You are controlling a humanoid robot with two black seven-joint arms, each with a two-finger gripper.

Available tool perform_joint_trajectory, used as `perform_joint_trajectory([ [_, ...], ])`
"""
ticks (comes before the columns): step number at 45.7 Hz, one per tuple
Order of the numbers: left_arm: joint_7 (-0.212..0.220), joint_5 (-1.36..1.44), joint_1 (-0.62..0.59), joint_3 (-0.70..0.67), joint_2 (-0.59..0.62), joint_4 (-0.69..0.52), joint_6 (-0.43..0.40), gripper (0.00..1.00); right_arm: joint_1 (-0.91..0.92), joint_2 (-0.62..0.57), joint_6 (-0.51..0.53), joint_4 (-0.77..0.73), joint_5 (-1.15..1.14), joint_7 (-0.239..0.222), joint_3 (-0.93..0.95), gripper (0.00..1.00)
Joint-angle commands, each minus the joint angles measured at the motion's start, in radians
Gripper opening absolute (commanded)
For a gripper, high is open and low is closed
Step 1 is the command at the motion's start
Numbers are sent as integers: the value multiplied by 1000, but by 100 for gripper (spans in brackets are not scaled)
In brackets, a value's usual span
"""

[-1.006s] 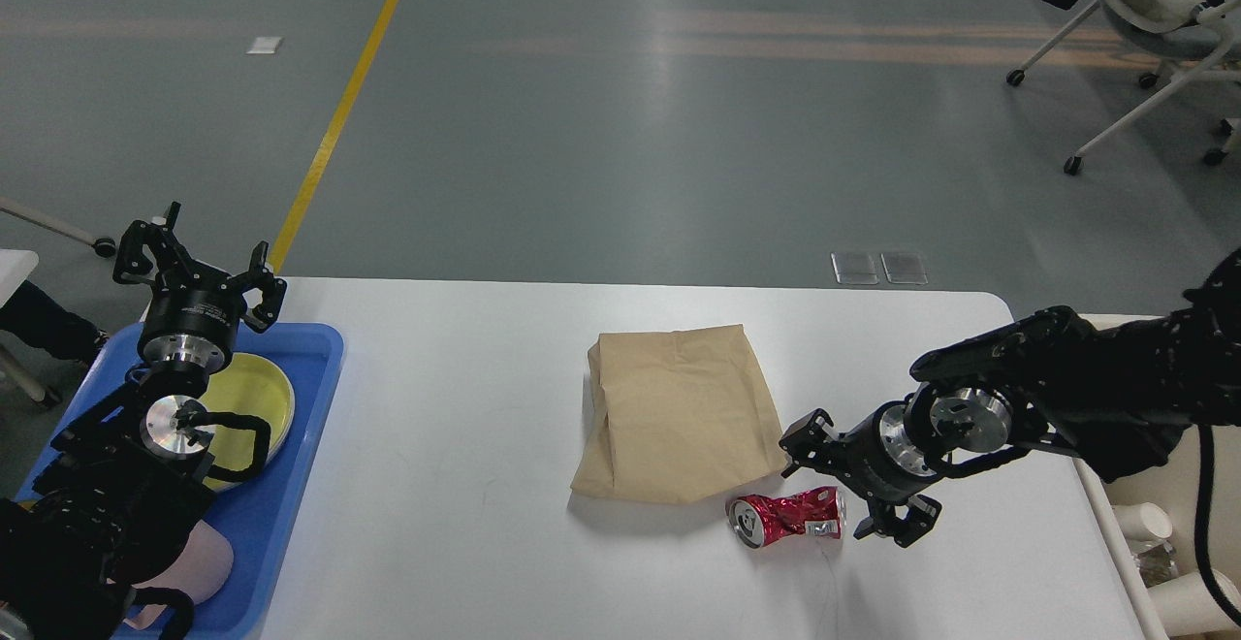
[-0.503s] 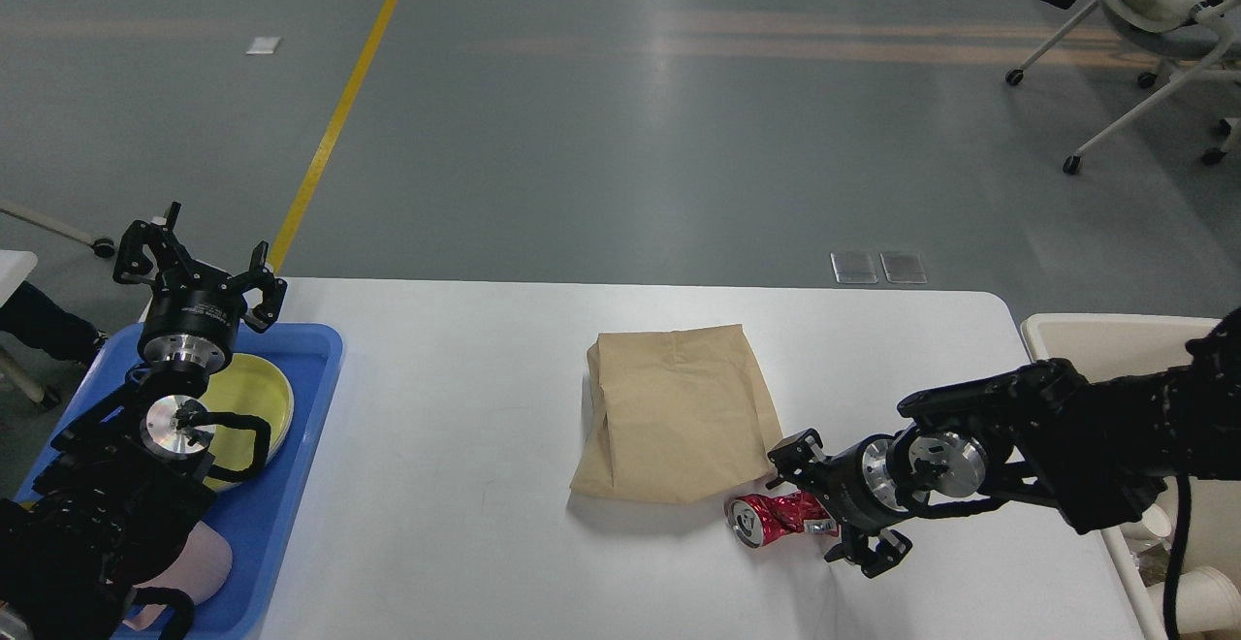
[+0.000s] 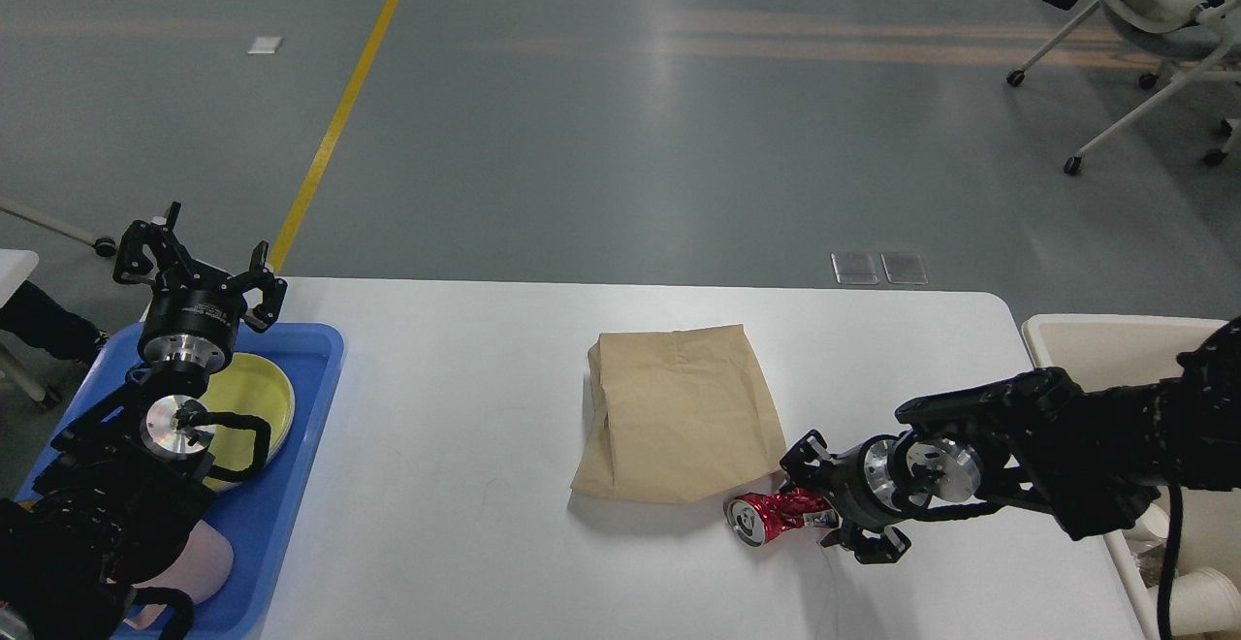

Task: Tidy desktop
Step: 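Grasp the red soda can with the right gripper, then lift the soda can over the white bin and drop it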

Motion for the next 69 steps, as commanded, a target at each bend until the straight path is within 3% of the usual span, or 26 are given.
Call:
perform_joint_trajectory([
  [1,0,0,0,0,0,1,0,96,0,1,-8,-4,-3,0,0,46],
  [3,0,0,0,0,0,0,0,96,0,1,-6,-4,-3,0,0,34],
  [12,0,0,0,0,0,0,0,96,9,-1,-6,-7,-6,3,0,0],
  [24,0,0,0,0,0,1,0,96,50,-22,5,5,-54,1,-1,0],
  [32,0,0,0,0,0,0,0,96,199,-148,43,28,-120,-8,-27,0],
  [53,0,0,0,0,0,1,0,96,666,-419,390,36,-235,-23,-58,0],
  [61,0,0,0,0,0,1,0,96,657,-429,352,-8,-341,-34,-70,0],
  [69,0,0,0,0,0,0,0,96,456,-441,214,-136,-353,-34,-104,0],
])
